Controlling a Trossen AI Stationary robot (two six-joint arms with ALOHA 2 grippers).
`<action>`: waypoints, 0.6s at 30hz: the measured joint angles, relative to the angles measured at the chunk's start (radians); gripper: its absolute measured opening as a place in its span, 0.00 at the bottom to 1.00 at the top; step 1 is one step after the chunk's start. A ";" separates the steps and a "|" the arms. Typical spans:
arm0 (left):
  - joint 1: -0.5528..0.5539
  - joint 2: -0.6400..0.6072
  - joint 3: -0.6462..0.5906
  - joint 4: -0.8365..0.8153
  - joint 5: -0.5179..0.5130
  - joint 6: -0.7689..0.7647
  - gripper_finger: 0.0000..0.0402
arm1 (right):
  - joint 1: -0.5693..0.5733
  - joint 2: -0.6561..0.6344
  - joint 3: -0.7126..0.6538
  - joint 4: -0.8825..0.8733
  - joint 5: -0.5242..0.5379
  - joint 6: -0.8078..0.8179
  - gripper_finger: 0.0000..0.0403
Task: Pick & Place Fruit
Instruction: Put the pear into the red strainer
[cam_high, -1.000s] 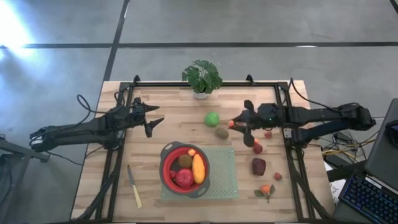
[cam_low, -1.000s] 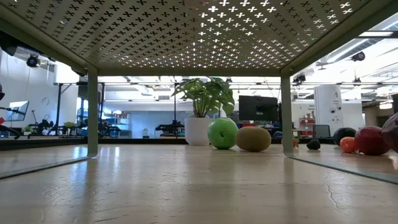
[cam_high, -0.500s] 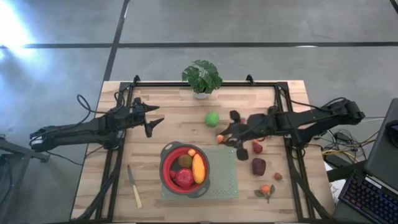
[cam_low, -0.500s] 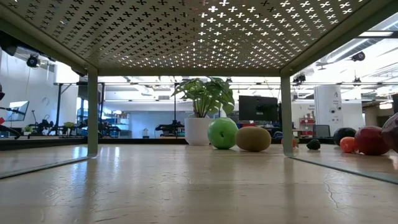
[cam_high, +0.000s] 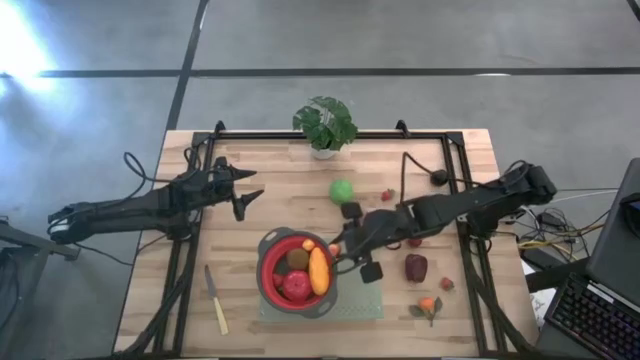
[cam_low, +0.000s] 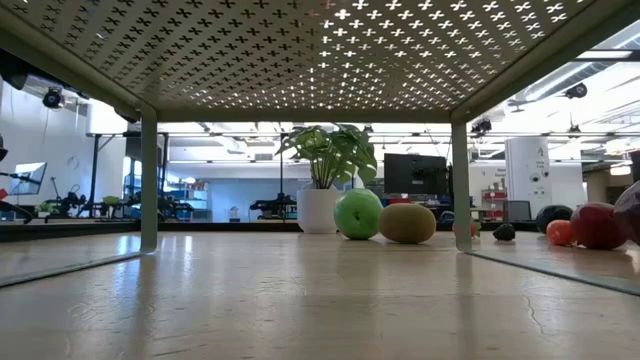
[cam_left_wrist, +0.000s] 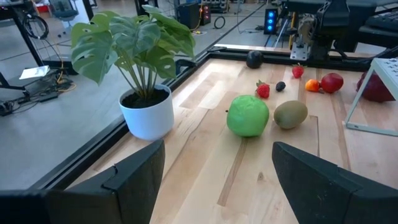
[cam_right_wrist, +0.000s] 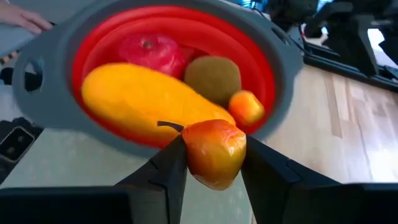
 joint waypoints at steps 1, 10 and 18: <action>0.000 0.000 0.000 -0.001 0.000 0.000 0.75 | 0.003 0.013 0.013 0.000 -0.001 -0.002 0.30; 0.000 0.000 0.000 0.000 0.000 0.000 0.75 | 0.013 0.085 0.087 -0.016 -0.002 -0.016 0.35; 0.000 0.000 0.000 0.000 0.000 0.000 0.75 | 0.013 0.094 0.093 -0.018 -0.002 -0.020 0.42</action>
